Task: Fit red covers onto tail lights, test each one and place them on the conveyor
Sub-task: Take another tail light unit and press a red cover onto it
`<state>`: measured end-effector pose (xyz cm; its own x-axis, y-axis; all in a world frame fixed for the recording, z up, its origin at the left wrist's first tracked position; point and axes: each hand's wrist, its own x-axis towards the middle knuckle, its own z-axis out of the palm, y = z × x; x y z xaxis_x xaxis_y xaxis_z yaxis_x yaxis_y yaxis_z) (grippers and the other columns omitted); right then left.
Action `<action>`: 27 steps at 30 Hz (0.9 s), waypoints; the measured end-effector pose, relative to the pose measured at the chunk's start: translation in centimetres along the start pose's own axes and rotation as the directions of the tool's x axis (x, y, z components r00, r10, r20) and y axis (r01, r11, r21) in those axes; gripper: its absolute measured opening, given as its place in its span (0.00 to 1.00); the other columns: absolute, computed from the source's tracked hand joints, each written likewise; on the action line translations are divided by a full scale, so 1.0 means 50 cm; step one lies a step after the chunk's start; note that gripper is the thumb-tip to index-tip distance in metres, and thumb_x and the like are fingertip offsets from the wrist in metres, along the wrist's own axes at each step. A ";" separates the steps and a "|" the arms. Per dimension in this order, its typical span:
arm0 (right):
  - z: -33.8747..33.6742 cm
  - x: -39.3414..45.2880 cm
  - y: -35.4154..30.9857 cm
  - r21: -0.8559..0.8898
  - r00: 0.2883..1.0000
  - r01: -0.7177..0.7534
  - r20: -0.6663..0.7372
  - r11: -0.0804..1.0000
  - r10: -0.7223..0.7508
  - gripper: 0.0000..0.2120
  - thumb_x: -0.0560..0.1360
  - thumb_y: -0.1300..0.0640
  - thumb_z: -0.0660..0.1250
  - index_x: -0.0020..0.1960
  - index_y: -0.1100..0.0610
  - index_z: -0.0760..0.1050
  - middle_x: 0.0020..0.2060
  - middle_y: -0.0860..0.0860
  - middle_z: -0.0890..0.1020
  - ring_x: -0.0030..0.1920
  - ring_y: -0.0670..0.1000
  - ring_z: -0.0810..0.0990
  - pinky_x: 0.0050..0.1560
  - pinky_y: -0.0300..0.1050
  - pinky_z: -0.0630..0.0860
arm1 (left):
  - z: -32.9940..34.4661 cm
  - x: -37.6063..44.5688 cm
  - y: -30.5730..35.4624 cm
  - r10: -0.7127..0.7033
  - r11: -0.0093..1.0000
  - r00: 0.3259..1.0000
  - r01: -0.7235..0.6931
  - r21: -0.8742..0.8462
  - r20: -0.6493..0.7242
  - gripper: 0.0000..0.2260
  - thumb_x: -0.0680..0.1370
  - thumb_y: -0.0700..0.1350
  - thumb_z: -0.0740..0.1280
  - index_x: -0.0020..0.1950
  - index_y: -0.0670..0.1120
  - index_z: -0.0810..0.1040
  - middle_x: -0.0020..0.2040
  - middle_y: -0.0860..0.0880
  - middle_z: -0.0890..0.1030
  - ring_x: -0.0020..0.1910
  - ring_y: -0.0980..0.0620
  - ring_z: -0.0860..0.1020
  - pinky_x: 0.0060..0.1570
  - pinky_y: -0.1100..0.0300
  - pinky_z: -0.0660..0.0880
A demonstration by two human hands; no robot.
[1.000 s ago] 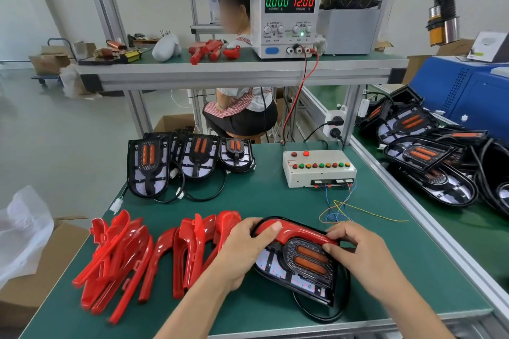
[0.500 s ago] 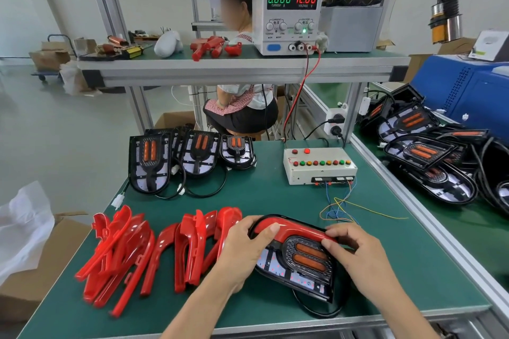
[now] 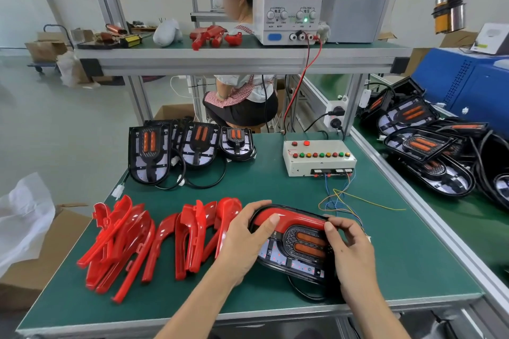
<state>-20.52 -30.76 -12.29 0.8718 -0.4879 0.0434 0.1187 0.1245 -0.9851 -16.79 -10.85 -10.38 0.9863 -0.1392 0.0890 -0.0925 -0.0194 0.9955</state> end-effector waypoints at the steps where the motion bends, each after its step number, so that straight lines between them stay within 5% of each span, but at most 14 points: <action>1: 0.000 0.000 -0.001 0.016 1.000 -0.010 0.002 1.000 0.010 0.03 0.78 0.63 0.70 0.50 0.57 0.80 0.42 0.44 0.87 0.38 0.41 0.85 0.35 0.31 0.78 | -0.002 -0.002 0.001 -0.021 0.999 1.000 0.022 -0.035 0.018 0.13 0.78 0.60 0.70 0.62 0.61 0.81 0.59 0.56 0.84 0.60 0.55 0.81 0.63 0.59 0.76; 10: -0.005 0.002 0.003 -0.045 0.999 -0.001 0.036 0.999 0.003 0.04 0.78 0.59 0.72 0.47 0.51 0.83 0.48 0.43 0.87 0.45 0.41 0.85 0.40 0.30 0.79 | -0.010 -0.003 -0.010 -0.092 0.981 0.995 0.095 -0.168 0.027 0.16 0.77 0.52 0.71 0.64 0.52 0.82 0.61 0.47 0.85 0.63 0.45 0.81 0.68 0.46 0.75; 16: -0.009 0.009 0.004 0.038 0.997 -0.071 0.018 0.997 0.070 0.02 0.76 0.61 0.73 0.46 0.55 0.83 0.46 0.49 0.87 0.41 0.46 0.86 0.37 0.36 0.81 | -0.002 -0.002 -0.002 -0.169 0.947 0.985 0.168 -0.272 0.021 0.10 0.79 0.46 0.70 0.59 0.53 0.84 0.58 0.45 0.85 0.58 0.45 0.83 0.61 0.51 0.79; 22: 0.017 0.015 -0.005 0.177 0.989 -0.142 -0.021 0.974 0.148 0.14 0.79 0.67 0.65 0.55 0.49 0.77 0.48 0.46 0.84 0.44 0.44 0.83 0.43 0.43 0.81 | 0.008 -0.012 0.006 -0.231 0.907 0.972 0.227 -0.355 0.032 0.10 0.82 0.39 0.66 0.57 0.50 0.84 0.57 0.43 0.85 0.52 0.47 0.83 0.58 0.51 0.79; 27: 0.022 0.018 -0.017 0.084 0.956 -0.286 0.090 0.955 0.278 0.11 0.82 0.59 0.63 0.55 0.49 0.82 0.49 0.58 0.87 0.49 0.62 0.86 0.50 0.61 0.84 | 0.010 -0.020 0.001 -0.203 0.911 0.979 0.188 -0.366 -0.002 0.10 0.82 0.37 0.65 0.59 0.47 0.83 0.58 0.43 0.85 0.54 0.48 0.82 0.59 0.52 0.78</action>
<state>-19.33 -30.35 -11.24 0.9097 -0.3537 -0.2176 -0.0958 0.3310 -0.9387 -17.87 -11.20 -10.45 0.9848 -0.1302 -0.1152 0.1516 0.3187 0.9357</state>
